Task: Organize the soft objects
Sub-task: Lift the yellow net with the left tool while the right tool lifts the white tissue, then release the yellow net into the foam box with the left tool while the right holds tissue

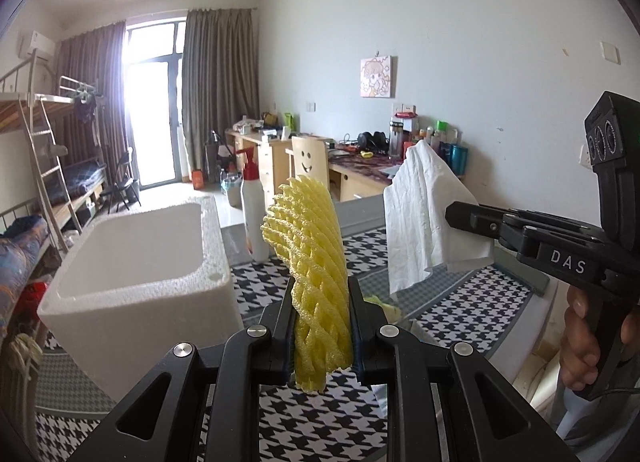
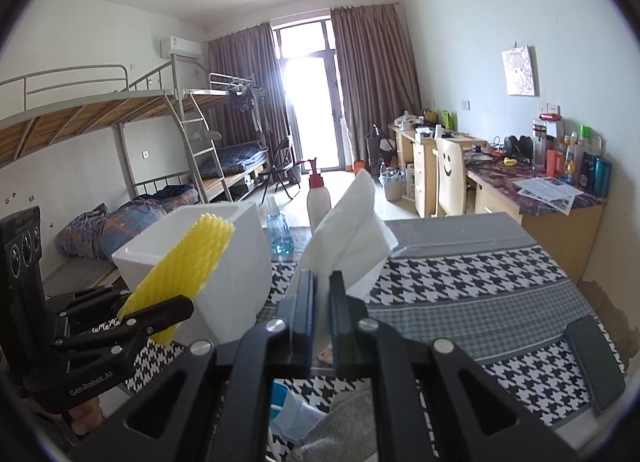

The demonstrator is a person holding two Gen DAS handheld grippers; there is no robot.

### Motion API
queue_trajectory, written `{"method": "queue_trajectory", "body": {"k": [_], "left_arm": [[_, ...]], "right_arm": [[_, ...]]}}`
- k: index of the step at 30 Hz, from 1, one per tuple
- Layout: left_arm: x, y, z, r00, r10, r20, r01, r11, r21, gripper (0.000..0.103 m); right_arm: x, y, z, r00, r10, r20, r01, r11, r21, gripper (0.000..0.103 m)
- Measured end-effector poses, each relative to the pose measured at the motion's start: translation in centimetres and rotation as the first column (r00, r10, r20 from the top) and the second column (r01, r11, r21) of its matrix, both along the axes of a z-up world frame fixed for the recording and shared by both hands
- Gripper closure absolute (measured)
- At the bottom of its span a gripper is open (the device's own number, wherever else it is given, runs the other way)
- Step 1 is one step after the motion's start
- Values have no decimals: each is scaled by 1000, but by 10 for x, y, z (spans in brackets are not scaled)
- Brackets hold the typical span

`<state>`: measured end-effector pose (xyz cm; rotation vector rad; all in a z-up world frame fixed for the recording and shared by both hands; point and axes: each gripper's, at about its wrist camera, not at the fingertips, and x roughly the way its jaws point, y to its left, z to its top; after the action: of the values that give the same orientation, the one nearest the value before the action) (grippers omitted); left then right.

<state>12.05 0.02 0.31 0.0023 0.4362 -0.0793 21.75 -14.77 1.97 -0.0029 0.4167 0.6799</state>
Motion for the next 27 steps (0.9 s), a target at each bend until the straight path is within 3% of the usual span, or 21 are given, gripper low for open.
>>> {"method": "queue_trajectory", "body": {"k": [27], "left_arm": [[19,13,32,994,88,69,-88,996,2,81]], "right_arm": [[5,19,30,997,36,71,-38,999,24,93]]}}
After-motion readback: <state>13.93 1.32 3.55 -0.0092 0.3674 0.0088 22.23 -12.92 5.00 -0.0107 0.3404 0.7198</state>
